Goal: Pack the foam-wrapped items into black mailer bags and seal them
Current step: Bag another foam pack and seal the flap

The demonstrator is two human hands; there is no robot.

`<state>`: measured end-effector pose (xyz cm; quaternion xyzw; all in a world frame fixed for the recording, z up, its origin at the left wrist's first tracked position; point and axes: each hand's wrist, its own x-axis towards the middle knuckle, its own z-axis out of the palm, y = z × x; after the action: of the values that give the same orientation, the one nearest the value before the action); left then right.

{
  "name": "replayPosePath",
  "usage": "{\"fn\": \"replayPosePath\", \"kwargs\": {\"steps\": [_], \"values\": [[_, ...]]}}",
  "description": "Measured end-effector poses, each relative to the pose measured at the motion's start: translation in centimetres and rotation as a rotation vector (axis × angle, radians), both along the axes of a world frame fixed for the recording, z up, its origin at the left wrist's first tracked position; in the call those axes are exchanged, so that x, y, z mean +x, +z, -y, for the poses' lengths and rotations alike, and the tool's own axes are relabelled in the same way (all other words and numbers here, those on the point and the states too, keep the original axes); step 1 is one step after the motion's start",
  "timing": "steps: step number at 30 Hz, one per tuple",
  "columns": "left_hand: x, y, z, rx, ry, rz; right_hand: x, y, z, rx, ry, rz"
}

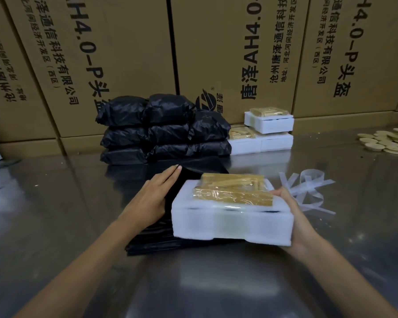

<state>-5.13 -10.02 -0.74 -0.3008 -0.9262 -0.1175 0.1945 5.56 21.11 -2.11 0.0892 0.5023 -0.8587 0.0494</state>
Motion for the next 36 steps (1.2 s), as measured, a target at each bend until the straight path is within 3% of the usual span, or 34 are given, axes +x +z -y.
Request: {"fn": "replayPosePath", "kwargs": {"steps": [4,7,11,14,19,24,28,31,34,36], "values": [[0.2,-0.3,-0.8,-0.007,-0.016,-0.052,-0.1,-0.7,0.5,0.029,-0.109,-0.040],[0.4,-1.1,-1.3,-0.033,0.084,-0.052,0.0,-0.9,1.5,-0.012,-0.189,-0.039],[0.7,-2.1,-2.7,0.207,0.121,0.067,0.0,-1.1,2.6,0.013,-0.267,-0.027],[1.4,-2.0,-4.4,0.368,0.133,0.010,0.0,-1.2,4.0,-0.004,-0.294,-0.025],[2.5,-1.4,-7.1,0.388,0.138,-0.095,0.0,-1.2,6.6,0.016,-0.340,-0.064],[3.5,-1.5,-7.6,0.391,0.105,-0.106,-0.7,-0.9,7.7,-0.142,-0.402,-0.081],[4.2,-1.4,-8.3,0.619,0.049,-0.019,-1.4,-0.2,8.6,-0.199,-0.371,-0.091],[4.0,-0.6,-8.6,0.806,0.119,0.036,-1.5,-0.3,9.2,-0.162,-0.336,-0.084],[2.6,0.5,-7.9,0.796,0.281,0.095,-1.1,-0.9,9.5,-0.126,-0.297,-0.094],[1.6,1.9,-7.6,0.756,0.299,0.032,-0.8,-1.3,9.8,-0.100,-0.262,-0.102]]}}
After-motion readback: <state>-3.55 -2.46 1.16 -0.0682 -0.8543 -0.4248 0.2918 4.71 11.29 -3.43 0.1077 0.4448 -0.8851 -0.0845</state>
